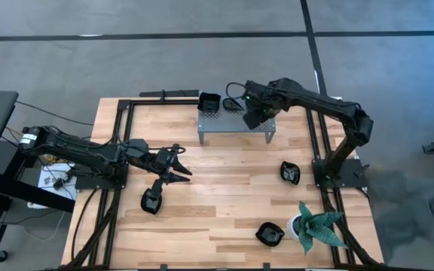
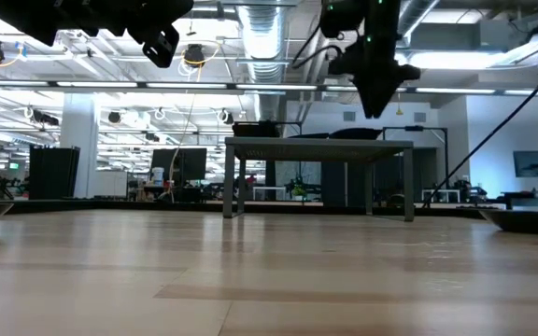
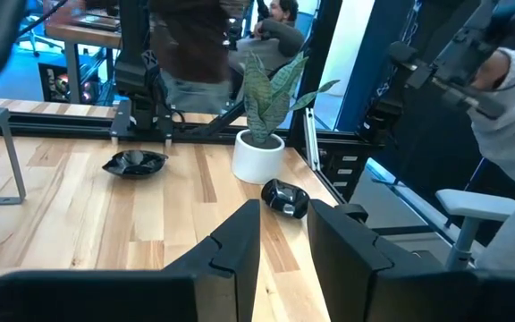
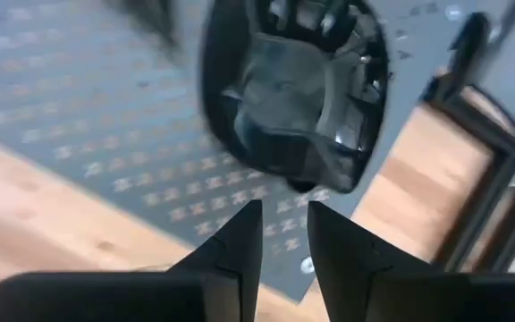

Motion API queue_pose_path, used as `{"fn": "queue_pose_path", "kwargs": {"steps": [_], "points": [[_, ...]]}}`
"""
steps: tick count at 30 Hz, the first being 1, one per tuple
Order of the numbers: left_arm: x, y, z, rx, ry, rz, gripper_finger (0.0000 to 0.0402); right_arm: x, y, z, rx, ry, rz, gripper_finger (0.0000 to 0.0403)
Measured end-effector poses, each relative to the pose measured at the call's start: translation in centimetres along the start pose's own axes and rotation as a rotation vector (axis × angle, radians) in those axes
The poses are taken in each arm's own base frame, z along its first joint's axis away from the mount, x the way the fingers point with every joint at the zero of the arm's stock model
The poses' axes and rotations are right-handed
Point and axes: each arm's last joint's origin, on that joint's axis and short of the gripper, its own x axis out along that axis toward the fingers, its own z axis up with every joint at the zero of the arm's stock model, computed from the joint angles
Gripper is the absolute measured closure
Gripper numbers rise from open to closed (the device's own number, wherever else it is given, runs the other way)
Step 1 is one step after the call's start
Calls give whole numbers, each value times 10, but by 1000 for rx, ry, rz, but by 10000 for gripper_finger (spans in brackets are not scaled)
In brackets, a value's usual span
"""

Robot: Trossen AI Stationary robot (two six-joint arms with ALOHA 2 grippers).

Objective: Pick & Place Mini shaped plates
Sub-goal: Stack the leaf-shaped plate on top of the leaf-shaped plate on the shelf

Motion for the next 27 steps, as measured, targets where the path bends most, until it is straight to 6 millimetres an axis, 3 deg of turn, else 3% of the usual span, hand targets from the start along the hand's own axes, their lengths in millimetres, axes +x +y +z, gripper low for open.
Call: {"fn": "queue_pose_path", "kwargs": {"steps": [3, 15, 23, 27], "points": [[0, 0, 0, 0, 0, 0, 304, 11, -2, -1, 4, 9, -23, 316], [0, 0, 0, 0, 0, 1, 304, 18, -11, 28, 7, -190, 43, 317], [0, 0, 0, 0, 0, 1, 304, 37, -15, 17, -29, -65, 70, 337], [0, 0, 0, 0, 0, 1, 304, 43, -11, 17, -26, -97, 84, 343]]}}
